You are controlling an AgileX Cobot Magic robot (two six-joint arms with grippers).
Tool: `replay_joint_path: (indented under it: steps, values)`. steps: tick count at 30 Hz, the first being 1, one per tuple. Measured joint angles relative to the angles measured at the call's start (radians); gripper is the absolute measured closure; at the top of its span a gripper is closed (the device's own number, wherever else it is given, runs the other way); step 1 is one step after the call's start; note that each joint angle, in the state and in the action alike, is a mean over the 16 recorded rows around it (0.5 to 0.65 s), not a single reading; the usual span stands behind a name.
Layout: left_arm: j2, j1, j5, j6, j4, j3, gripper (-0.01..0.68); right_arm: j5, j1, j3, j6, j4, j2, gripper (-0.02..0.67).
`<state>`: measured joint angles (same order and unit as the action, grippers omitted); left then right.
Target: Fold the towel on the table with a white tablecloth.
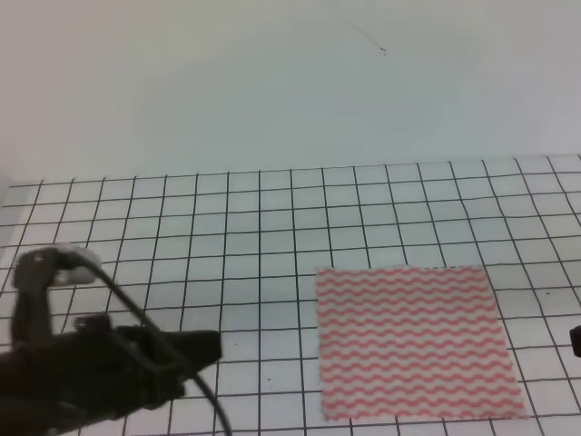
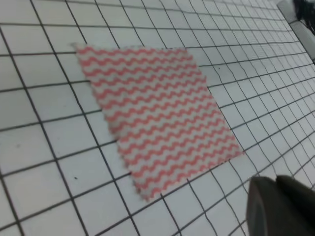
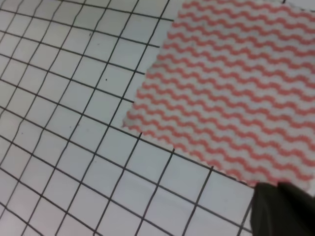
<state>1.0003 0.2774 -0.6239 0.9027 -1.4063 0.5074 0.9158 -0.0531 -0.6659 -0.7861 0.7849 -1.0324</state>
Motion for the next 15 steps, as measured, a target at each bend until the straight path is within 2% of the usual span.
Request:
replay_joint_path:
  steps: [7,11,15]
  values:
    - [0.118,0.191,0.107,-0.07,-0.02,0.035,0.67,-0.009,0.054,-0.042,0.153,-0.104,-0.055,0.567]
    - [0.182,0.24,0.122,-0.114,-0.021,0.06,0.645,-0.012,0.083,-0.065,0.261,-0.16,-0.095,0.51]
    - [0.232,0.253,0.119,-0.157,-0.017,0.081,0.583,-0.018,0.099,-0.079,0.346,-0.195,-0.14,0.441]
